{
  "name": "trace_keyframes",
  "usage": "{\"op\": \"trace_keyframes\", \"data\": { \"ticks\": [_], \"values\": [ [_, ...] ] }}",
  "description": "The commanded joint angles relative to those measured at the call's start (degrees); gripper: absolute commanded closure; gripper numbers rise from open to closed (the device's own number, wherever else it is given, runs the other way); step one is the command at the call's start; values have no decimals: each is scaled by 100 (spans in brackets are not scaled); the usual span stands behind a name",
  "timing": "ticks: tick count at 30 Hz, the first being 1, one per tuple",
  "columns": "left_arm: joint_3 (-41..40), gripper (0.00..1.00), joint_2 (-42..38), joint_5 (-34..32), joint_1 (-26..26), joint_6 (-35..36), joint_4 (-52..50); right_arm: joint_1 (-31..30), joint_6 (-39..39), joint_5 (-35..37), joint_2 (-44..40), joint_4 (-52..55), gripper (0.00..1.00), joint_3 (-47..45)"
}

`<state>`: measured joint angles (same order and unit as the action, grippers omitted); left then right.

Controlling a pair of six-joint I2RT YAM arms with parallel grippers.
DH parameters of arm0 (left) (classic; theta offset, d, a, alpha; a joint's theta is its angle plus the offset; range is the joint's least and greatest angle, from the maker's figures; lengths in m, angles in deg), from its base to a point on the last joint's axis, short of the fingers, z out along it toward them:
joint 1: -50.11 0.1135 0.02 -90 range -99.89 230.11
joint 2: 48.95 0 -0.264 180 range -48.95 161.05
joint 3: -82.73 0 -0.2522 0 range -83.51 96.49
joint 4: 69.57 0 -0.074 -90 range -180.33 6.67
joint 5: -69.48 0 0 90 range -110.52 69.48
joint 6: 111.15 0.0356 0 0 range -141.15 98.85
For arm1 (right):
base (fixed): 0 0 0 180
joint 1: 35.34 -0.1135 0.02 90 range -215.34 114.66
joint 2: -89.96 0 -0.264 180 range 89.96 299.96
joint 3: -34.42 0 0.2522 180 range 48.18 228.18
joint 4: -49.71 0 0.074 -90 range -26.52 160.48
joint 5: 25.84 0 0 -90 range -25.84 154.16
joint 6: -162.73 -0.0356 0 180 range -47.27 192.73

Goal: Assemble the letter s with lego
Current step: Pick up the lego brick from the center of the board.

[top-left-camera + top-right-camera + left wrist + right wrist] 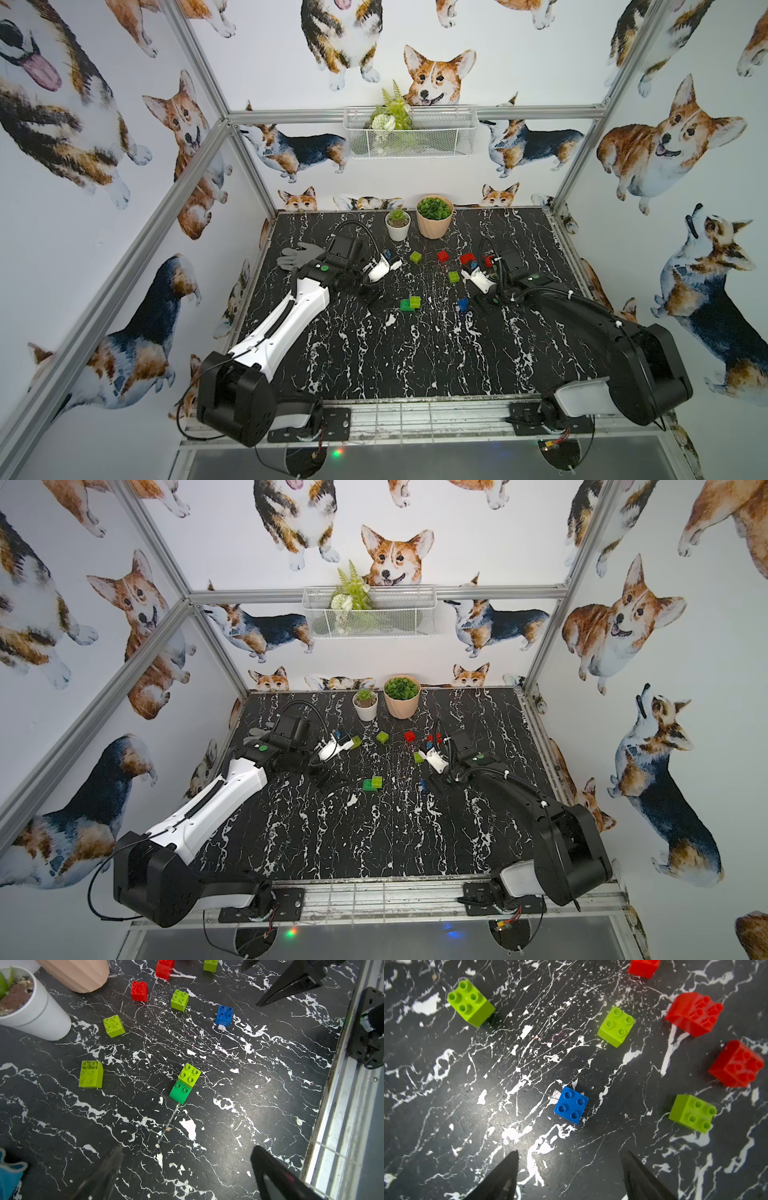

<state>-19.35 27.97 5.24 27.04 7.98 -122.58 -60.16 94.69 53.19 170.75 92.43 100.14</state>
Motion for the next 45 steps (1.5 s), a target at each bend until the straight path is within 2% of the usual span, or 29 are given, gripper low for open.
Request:
{"op": "trace_keyframes", "data": {
  "ticks": [1,5,8,11,18,25,31,37,38,45],
  "values": [
    [-188,0,-208,217,128,-172,142,-21,1732,41,348,578,21,329],
    [-330,0,-408,251,260,-195,209,-23,2549,278,778,655,22,550],
    [-422,0,-455,279,311,-257,320,-64,2657,382,1078,638,24,743],
    [-403,0,-415,219,323,-268,295,-75,2273,178,1309,839,25,1108],
    [-422,0,-381,242,356,-335,398,-218,1152,161,1425,410,23,1061],
    [-413,0,-283,235,378,-402,444,-306,-239,365,1573,209,26,1059],
    [-413,0,-231,228,376,-386,461,-358,-1128,481,1720,203,31,1072],
    [-397,0,-170,245,373,-381,466,-431,-1398,559,1925,307,36,1145],
    [-390,0,-169,245,373,-381,462,-448,-1421,589,1969,316,41,1160],
    [-422,0,-169,228,373,-364,464,-485,-1578,770,2179,545,52,1289]
  ]
}}
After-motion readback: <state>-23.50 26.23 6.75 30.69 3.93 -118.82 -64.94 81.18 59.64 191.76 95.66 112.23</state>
